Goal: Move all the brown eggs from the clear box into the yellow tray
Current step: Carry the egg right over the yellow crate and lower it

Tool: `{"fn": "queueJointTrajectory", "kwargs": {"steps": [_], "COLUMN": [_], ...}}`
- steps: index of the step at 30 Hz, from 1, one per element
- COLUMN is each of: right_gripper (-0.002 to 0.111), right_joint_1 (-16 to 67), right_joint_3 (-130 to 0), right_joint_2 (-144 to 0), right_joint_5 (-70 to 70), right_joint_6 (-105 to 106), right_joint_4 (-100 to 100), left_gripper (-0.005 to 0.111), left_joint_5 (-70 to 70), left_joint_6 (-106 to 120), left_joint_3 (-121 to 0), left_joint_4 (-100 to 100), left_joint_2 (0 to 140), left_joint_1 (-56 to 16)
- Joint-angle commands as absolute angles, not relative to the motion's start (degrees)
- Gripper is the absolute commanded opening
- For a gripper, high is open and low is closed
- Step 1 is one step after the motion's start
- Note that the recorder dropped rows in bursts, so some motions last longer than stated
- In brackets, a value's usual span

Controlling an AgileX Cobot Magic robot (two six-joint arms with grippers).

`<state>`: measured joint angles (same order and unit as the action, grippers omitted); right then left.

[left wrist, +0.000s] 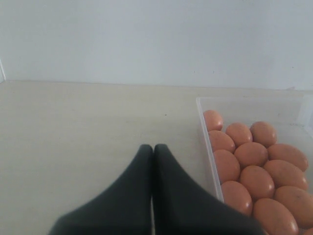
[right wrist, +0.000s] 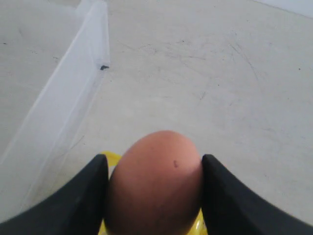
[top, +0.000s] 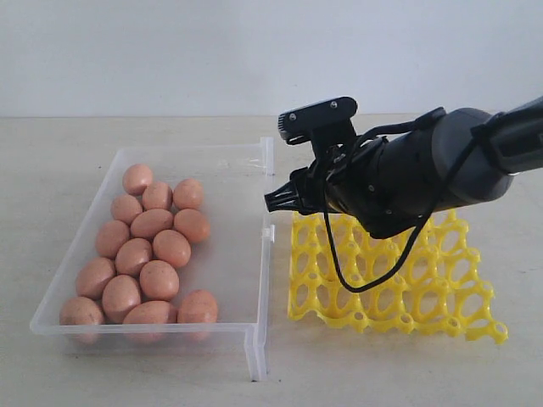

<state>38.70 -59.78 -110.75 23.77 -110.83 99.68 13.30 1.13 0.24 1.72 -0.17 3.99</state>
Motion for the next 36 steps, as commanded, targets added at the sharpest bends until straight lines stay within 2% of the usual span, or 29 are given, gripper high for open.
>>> {"fn": "queueJointTrajectory", "kwargs": {"steps": [1,31,33,36], "right_gripper": [0.000,0.000,0.007,0.031], "right_joint_1": [38.22,38.22,38.22,38.22], "right_joint_3": [-60.03,-60.03,-60.03,-60.03], "right_joint_2": [-111.88,-113.96,-113.96,-113.96], "right_joint_5": [24.60,24.64,24.16,24.04], "right_joint_6": [-110.37,-110.37,-110.37,-110.60], "right_joint_4": [99.95,99.95,99.95,99.95], "left_gripper": [-0.004,-0.004,-0.004,-0.004], "left_joint_5": [13.30,13.30,13.30,13.30], "left_joint_6": [1.16,1.16,1.16,1.16], "left_joint_3": [0.00,0.00,0.00,0.00], "left_joint_4": [2.03,2.03,2.03,2.03], "left_joint_2": [0.00,0.00,0.00,0.00], "left_joint_1": [4.04,4.04,4.04,4.04]}}
